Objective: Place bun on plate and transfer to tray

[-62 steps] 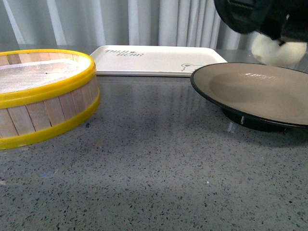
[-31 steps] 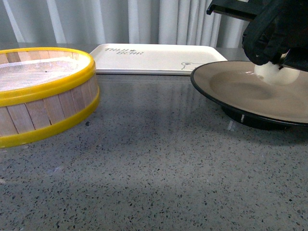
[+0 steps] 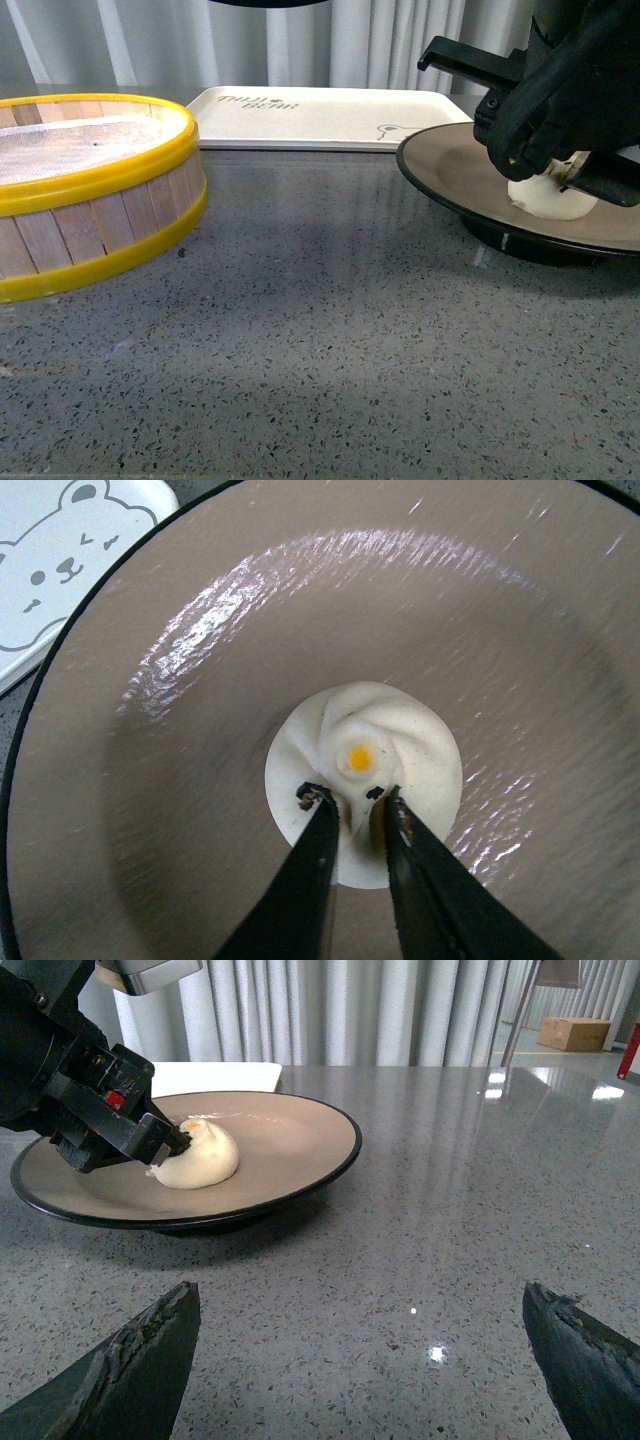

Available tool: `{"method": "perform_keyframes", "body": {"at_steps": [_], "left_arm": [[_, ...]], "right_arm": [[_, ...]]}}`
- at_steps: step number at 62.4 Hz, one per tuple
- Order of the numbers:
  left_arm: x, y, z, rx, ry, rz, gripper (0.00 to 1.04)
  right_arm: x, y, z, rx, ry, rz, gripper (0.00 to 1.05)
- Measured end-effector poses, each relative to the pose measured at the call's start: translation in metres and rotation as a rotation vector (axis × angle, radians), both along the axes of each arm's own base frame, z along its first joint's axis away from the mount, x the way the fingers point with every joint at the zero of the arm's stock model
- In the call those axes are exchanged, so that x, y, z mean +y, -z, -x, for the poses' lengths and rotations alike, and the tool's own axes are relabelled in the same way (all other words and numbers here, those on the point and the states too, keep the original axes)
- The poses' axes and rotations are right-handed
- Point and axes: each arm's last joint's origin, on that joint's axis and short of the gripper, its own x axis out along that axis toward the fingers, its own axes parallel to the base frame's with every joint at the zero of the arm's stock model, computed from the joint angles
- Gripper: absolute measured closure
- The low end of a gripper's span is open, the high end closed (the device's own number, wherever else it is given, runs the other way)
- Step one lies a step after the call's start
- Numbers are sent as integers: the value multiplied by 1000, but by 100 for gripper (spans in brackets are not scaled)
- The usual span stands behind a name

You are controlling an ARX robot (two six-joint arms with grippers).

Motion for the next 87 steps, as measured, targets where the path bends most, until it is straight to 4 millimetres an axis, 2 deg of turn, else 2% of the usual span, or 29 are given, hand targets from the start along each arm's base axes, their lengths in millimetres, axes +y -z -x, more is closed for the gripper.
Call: {"method": "perform_keyframes", "body": {"at_steps": [15, 18, 26, 31, 46, 56, 61, 64, 66, 70, 72, 79, 87], "left_arm": [[0, -2, -1, 6, 4, 7, 52], [0, -3, -1, 12, 11, 14, 41], [-1, -6, -1, 12, 16, 24, 23], [-1, -11, -1, 8, 23, 38, 6], [6, -29, -2, -20, 15, 72, 7], [18, -47, 2, -61, 9, 121, 7], [36, -66, 10, -120, -5, 169, 7], [54, -81, 19, -181, -30, 210, 7], [68, -92, 25, -220, -43, 244, 7], [113, -115, 46, -323, -92, 309, 7], [128, -119, 52, -346, -110, 321, 7], [184, -121, 79, -405, -167, 323, 7], [229, -109, 99, -435, -251, 310, 9]], "right_arm": [[0, 0, 0, 0, 0, 0, 9], [0, 0, 0, 0, 0, 0, 9], [0, 0, 0, 0, 0, 0, 9], [0, 0, 0, 0, 0, 0, 9], [0, 0, 0, 0, 0, 0, 9], [0, 0, 0, 0, 0, 0, 9], [0, 0, 0, 0, 0, 0, 9], [0, 0, 0, 0, 0, 0, 9], [0, 0, 0, 0, 0, 0, 9], [0, 0, 0, 0, 0, 0, 9], [0, 0, 0, 0, 0, 0, 9], [0, 0, 0, 0, 0, 0, 9], [0, 0, 0, 0, 0, 0, 9]]}}
